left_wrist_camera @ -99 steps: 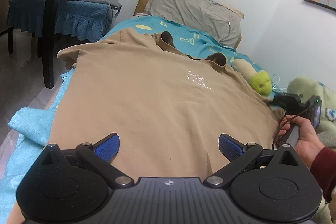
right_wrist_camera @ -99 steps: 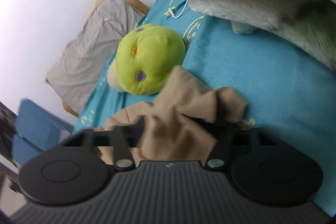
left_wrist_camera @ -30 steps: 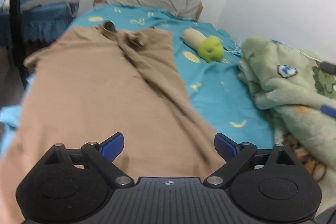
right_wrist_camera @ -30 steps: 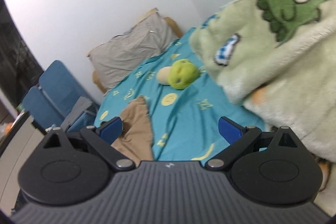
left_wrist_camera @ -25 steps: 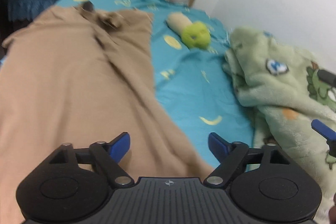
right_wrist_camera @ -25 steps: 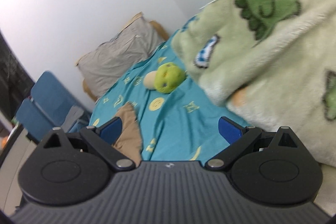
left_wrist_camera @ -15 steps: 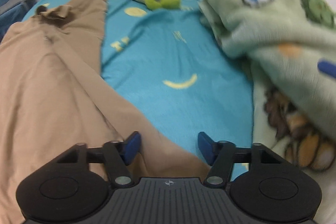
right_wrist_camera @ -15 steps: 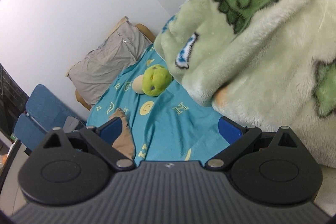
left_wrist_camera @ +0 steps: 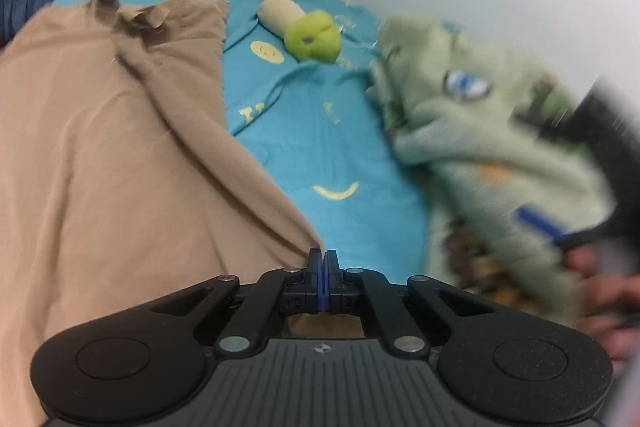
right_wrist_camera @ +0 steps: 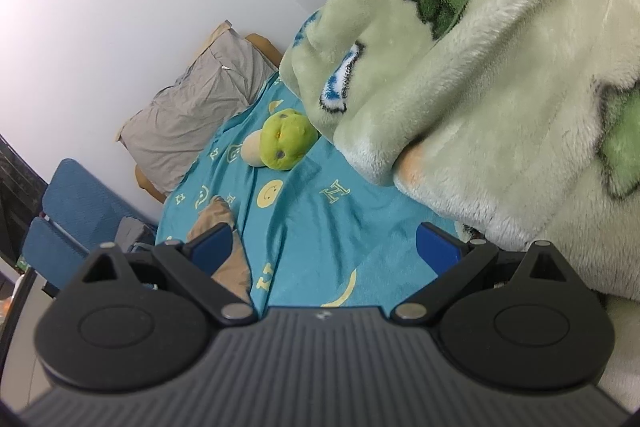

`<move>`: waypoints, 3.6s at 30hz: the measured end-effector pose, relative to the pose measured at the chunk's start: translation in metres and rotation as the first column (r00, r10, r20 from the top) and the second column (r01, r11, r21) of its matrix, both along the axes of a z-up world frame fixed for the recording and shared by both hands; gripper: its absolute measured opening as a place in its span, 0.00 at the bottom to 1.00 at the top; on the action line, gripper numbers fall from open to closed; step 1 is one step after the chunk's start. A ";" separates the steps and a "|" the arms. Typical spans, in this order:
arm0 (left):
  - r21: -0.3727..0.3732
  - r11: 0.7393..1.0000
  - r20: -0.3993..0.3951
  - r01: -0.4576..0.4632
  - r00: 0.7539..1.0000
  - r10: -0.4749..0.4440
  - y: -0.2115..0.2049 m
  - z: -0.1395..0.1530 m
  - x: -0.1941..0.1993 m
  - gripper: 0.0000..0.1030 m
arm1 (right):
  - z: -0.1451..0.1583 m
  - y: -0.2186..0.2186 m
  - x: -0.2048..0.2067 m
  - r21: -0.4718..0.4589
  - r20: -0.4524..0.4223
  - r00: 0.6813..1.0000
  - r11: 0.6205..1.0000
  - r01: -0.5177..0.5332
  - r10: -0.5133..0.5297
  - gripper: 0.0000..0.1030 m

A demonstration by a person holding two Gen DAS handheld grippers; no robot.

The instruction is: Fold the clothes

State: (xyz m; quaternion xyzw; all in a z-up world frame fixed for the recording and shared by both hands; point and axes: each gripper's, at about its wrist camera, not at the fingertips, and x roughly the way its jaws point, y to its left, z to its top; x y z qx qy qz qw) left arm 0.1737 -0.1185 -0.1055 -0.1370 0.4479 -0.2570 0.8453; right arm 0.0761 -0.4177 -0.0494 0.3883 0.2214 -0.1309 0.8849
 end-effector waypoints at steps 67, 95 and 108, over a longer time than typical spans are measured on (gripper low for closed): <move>-0.180 0.547 -0.309 -0.817 0.575 0.757 0.347 -0.095 0.222 0.88 | -0.022 0.160 0.077 -0.211 -0.217 0.872 0.851 -0.480 0.438 0.97; 0.239 0.894 0.537 -0.380 0.818 0.204 0.111 0.034 0.255 0.13 | -0.033 0.129 0.092 -0.104 -0.154 0.928 0.928 -0.357 0.340 0.97; 0.270 0.933 0.442 -0.237 0.891 0.098 0.054 0.013 0.130 0.87 | -0.033 0.122 0.089 -0.163 -0.074 0.942 0.928 -0.335 0.327 0.97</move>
